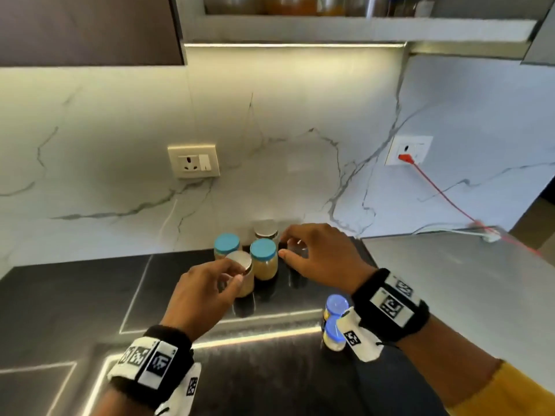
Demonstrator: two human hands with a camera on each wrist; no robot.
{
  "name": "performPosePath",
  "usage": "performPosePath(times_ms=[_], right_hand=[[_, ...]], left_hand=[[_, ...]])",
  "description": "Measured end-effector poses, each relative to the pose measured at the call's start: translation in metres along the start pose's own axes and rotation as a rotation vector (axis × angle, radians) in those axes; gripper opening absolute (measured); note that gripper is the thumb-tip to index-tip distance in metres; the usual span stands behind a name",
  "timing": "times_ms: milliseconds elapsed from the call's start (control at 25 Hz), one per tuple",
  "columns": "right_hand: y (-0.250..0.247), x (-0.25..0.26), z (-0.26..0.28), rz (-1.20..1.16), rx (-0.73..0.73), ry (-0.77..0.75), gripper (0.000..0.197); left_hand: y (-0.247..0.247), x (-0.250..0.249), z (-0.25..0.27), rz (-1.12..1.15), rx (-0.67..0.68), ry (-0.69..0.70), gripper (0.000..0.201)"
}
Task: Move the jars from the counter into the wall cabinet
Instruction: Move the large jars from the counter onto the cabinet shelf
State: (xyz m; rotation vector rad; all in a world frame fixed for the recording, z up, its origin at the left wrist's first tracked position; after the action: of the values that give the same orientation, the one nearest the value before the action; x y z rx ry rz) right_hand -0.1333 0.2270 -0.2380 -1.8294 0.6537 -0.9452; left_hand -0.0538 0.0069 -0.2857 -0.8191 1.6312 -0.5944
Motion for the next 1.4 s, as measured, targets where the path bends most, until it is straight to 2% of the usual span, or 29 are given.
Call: performPosePath(times_ms=[120,320,520,720,880,1000,1120,1240,1400], right_hand=[[0.06,-0.001,-0.021,-0.016,0.147,-0.005,0.037],[0.147,0.004,-0.07,0.073,0.381,-0.007,0.053],[0.19,0.01,-0.107,0.116,0.429,-0.005,0.058],[0.212,0.003,-0.108,0.098,0.36,0.011,0.055],[0.213,-0.011,-0.095,-0.055,0.284,0.039,0.055],[0.207,-0.016,-0.084,-0.049,0.237,0.024,0.05],[0.194,-0.013,-0.069,-0.098,0.15,0.005,0.048],[0.172,-0.005,-0.049,-0.281,0.002,-0.02,0.052],[0.133,0.014,-0.024,-0.501,-0.109,-0.099,0.053]], left_hand=[[0.014,0.026,0.001,0.015,0.045,-0.071,0.013],[0.018,0.047,-0.003,0.015,0.031,-0.122,0.014],[0.014,0.056,-0.004,0.047,0.006,-0.133,0.017],[0.016,0.069,0.0,0.048,-0.026,-0.158,0.021],[0.025,0.093,0.014,0.122,-0.066,-0.259,0.018],[0.038,0.104,0.021,0.143,-0.047,-0.298,0.021],[0.047,0.105,0.022,0.133,-0.031,-0.305,0.034],[0.052,0.104,0.021,0.167,-0.027,-0.308,0.044],[0.055,0.084,0.015,0.287,-0.018,-0.2,0.075]])
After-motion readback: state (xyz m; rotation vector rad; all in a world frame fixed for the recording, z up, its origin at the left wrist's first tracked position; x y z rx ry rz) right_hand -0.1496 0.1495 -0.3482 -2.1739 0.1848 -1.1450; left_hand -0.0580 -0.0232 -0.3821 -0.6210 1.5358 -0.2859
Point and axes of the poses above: each hand's wrist, its own z-axis away from the middle knuckle, its own y-axis out of the palm, x = y × z, the point moved 4 cm from there along -z, towards the middle knuckle, and after that the axes turned 2 degrees about z, right-handed, at the moved point
